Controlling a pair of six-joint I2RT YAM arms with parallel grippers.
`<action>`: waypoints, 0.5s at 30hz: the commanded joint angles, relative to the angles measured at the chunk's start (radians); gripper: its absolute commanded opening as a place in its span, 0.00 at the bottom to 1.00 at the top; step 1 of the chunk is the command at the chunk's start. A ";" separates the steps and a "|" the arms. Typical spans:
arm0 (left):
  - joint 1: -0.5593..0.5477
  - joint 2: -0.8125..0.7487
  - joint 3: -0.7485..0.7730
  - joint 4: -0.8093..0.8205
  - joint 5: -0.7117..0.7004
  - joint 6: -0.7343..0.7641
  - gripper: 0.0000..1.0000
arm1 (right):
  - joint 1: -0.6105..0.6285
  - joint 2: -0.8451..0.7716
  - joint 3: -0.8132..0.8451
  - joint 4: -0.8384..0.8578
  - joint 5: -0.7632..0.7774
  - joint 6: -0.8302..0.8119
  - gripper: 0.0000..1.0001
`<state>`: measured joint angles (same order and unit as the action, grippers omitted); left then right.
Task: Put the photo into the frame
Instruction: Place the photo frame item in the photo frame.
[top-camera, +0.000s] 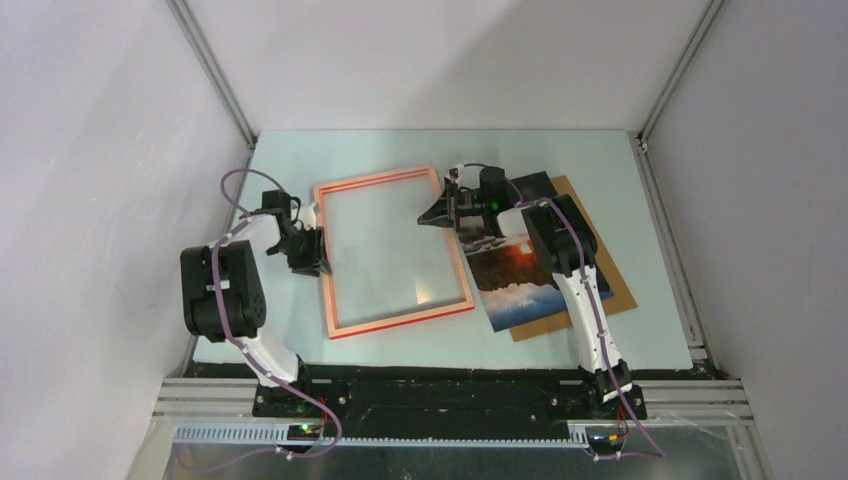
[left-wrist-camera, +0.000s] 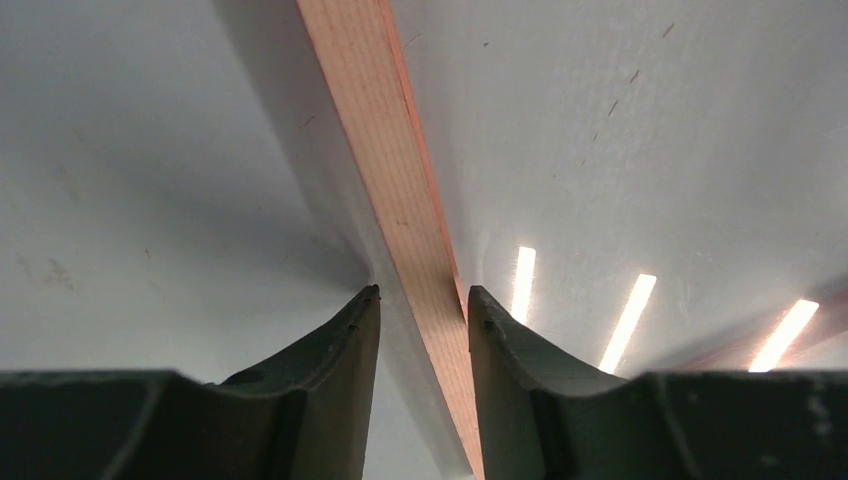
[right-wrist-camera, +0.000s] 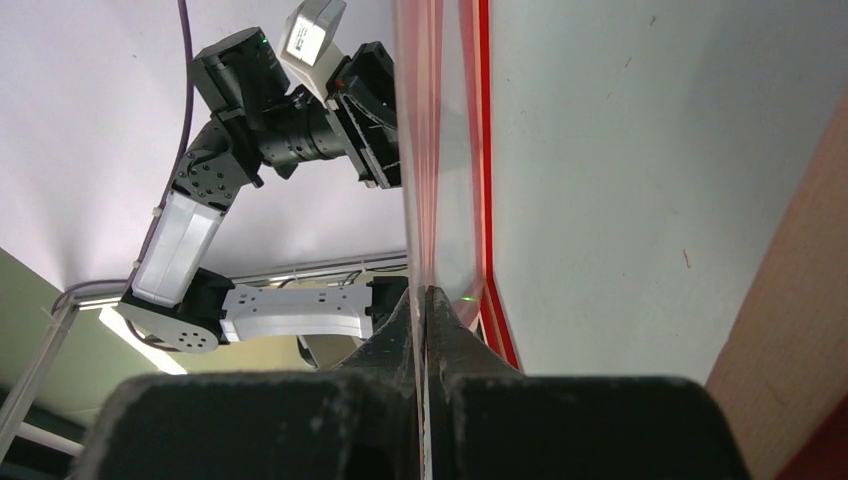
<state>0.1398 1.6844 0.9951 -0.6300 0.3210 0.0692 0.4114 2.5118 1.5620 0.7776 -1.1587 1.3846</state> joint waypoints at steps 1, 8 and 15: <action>-0.005 0.007 0.025 0.012 0.042 -0.004 0.41 | 0.007 0.011 0.038 0.024 0.002 -0.015 0.00; -0.005 0.014 0.026 0.013 0.058 -0.001 0.30 | 0.010 0.013 0.043 0.019 0.002 -0.021 0.00; -0.005 0.001 0.024 0.010 0.068 0.006 0.22 | 0.012 0.018 0.050 0.005 0.002 -0.036 0.00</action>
<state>0.1398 1.6924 0.9966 -0.6300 0.3519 0.0673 0.4129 2.5118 1.5688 0.7704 -1.1595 1.3705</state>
